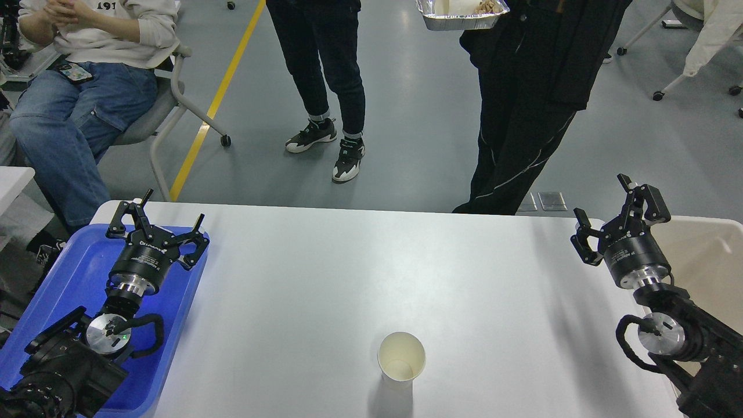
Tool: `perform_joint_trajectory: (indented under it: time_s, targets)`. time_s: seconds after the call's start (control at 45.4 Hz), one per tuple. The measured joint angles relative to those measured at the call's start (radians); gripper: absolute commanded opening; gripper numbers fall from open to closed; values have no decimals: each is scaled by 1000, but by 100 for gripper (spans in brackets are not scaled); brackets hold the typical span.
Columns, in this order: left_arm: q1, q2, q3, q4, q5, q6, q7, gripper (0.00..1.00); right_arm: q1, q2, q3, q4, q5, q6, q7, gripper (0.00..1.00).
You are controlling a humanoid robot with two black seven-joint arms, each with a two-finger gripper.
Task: Tidy desktop
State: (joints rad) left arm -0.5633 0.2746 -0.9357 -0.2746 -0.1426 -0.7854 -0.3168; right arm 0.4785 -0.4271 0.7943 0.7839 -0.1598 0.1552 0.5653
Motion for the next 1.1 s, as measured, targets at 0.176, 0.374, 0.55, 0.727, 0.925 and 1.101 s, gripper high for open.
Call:
perform_joint_trajectory:
  time_s: [0.176,0.374,0.55,0.727,0.925,1.101]
  targets:
    - [0,0,0,0,1,0,0,100,0,1,0,1,0,-1,-1,100]
    - [0,0,0,0,1,0,0,100,3,-1,1,5,0,2,-1,100]
    - [0,0,0,0,1,0,-1,100,11,-7,2,6,-2,4,1,100]
    - [0,0,0,0,1,0,-1,100,13,-22,2,20,0,5,-4,100]
    - [0,0,0,0,1,0,-1,100,11,-27,0,37,0,-5,-42,100]
    - [0,0,0,0,1,0,-1,100,21,-24,-2,43,-1,-21,-57,100]
